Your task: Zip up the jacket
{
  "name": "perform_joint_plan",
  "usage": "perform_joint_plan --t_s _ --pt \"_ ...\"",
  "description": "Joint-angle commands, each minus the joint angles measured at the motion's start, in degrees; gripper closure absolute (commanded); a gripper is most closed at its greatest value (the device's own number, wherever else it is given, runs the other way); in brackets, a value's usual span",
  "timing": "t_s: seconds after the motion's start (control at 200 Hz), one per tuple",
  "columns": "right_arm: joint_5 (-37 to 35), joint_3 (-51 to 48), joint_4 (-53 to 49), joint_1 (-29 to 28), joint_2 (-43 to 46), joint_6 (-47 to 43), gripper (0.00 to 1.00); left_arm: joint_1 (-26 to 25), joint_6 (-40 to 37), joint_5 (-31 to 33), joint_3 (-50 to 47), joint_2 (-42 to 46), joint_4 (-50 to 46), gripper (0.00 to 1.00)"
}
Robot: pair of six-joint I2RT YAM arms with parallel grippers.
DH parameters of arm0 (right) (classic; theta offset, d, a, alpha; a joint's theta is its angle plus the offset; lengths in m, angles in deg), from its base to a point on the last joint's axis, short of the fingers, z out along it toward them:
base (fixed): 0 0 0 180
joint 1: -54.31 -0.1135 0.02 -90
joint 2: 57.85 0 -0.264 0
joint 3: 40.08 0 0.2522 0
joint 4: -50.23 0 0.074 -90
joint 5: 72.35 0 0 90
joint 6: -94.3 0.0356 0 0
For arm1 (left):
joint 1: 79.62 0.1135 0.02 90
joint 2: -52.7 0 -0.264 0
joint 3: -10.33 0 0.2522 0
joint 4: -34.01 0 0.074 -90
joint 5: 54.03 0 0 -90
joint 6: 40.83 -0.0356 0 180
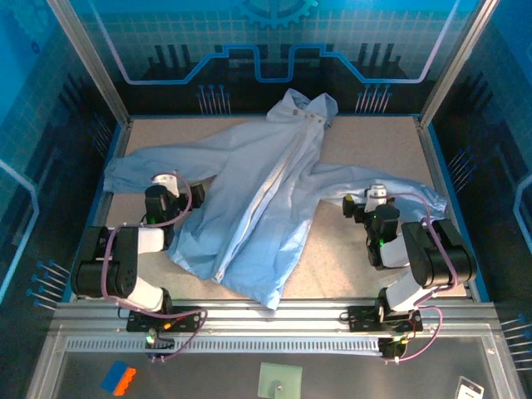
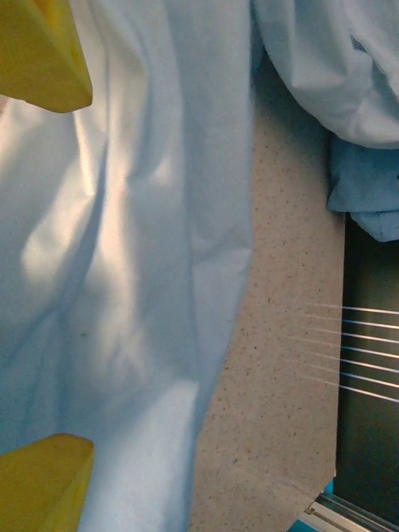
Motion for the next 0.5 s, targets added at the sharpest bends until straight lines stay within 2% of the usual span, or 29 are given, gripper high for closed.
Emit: perform_joint_plan --t_s 0.0,0.05,0.13,0.495 --pt "-0.61 7.35 -9.07 -0.38 1.57 -0.73 0.00 -2.09 -3.17 1.81 1.21 -1.42 2.74 0.01" --pt "-0.01 9.95 -14.48 -0.87 1.98 -1.49 0.00 -2.26 -3.18 1.75 0.95 -1.65 3.07 0.01" --pt "0.04 9.84 -13.53 -1.31 1.62 -2.22 0.00 -2.28 -3.42 1.23 -0.31 -2.61 6.55 0.01" --pt "0.04 9.96 -13.53 -1.75 1.47 -2.68 0.00 -2.50 -3.59 1.50 -0.26 -2.58 6.28 0.01"
